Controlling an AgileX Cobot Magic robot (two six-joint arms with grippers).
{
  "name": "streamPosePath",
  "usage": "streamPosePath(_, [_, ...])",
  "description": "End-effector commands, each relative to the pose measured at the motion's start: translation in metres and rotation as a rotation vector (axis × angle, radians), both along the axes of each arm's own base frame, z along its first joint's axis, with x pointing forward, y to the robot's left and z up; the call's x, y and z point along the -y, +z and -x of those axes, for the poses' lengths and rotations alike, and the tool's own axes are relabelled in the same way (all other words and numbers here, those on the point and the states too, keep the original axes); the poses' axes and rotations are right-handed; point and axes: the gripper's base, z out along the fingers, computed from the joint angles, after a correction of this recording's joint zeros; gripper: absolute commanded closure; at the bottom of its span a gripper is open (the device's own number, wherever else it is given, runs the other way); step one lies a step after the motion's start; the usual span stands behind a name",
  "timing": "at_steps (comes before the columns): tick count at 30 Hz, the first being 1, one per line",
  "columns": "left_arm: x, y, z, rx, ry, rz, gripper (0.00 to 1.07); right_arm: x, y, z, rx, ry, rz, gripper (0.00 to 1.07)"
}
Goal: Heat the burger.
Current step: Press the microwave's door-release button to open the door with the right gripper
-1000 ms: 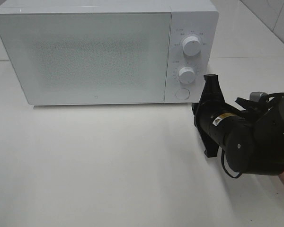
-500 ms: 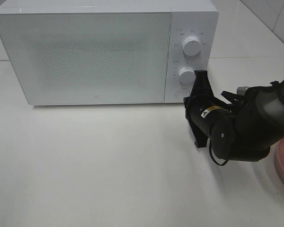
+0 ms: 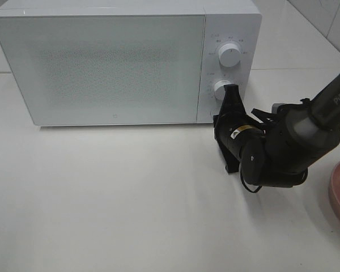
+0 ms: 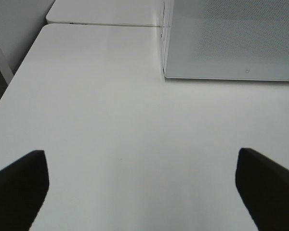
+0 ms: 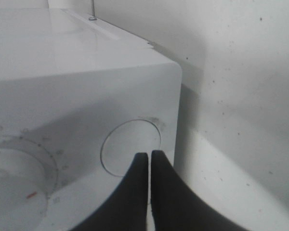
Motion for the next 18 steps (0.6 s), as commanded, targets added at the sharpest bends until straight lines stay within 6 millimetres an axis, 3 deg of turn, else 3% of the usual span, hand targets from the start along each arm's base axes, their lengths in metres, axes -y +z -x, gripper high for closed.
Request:
streamPosePath(1, [0.0002, -0.0005, 0.0021, 0.024, -0.004, 0.001, 0.09, 0.0013, 0.0033, -0.0045, 0.037, -0.008, 0.006, 1.07])
streamPosePath(18, [0.0002, -0.0005, 0.0021, 0.024, -0.004, 0.001, 0.09, -0.0001, 0.0093, -0.0068, 0.108, 0.011, 0.011, 1.07])
